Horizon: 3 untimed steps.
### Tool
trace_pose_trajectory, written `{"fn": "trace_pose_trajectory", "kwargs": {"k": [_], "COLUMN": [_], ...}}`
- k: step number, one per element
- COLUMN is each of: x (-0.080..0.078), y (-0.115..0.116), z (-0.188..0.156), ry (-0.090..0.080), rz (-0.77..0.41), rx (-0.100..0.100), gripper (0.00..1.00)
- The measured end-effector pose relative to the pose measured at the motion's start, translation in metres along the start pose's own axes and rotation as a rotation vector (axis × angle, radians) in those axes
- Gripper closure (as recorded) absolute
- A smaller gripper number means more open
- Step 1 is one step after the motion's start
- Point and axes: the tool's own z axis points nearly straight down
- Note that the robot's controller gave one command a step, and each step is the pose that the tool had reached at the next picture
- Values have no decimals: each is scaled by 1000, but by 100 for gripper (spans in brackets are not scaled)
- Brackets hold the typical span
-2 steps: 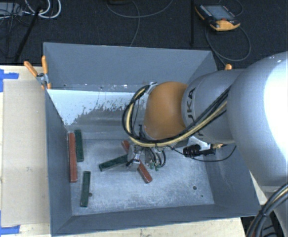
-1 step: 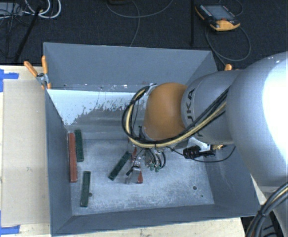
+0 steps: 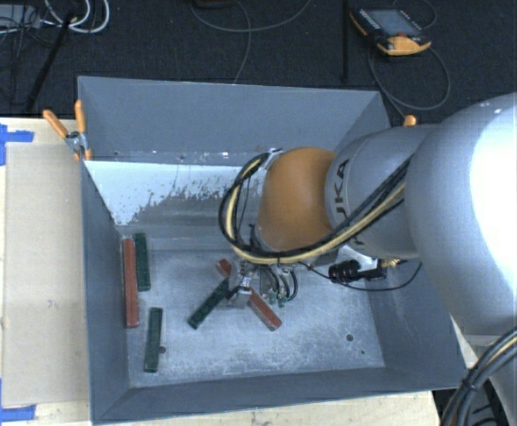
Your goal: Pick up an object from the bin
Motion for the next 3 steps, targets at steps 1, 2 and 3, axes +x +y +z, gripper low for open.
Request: {"fn": "trace_pose_trajectory", "kwargs": {"k": [1, 2, 3], "x": [3, 20, 17], "y": [0, 41, 41], "z": [1, 1, -3], "ry": [9, 9, 1], "rz": [-1, -293, -288], "rx": [2, 1, -1], "gripper": [0, 0, 100]}}
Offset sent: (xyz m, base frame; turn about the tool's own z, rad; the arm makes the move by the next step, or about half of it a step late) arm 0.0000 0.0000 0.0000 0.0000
